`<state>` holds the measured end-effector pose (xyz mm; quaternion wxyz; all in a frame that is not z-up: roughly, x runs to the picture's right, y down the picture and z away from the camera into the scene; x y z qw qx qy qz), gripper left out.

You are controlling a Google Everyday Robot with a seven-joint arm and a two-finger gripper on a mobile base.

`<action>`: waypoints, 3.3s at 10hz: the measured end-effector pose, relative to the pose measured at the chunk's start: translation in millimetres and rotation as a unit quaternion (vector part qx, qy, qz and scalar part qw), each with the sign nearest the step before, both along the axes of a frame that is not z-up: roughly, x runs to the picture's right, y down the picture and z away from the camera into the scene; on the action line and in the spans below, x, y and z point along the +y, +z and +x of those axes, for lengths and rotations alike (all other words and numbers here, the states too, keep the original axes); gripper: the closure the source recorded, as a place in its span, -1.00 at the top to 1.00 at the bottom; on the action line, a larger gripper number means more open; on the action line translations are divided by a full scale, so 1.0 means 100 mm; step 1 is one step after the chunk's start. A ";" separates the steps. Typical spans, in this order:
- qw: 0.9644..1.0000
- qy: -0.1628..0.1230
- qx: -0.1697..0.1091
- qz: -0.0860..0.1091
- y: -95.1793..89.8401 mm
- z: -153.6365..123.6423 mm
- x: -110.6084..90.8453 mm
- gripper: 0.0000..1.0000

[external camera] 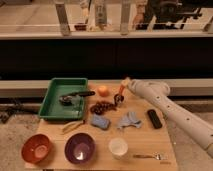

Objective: Place pepper in metal cup

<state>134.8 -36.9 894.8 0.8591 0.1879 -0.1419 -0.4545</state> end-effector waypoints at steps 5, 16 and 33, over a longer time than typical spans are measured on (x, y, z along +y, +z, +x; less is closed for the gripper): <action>1.000 -0.024 0.017 0.006 0.30 -0.01 0.17 0.09; 0.997 -0.077 -0.003 -0.002 0.13 -0.09 0.31 0.60; 0.997 -0.077 -0.003 -0.002 0.14 -0.10 0.31 0.60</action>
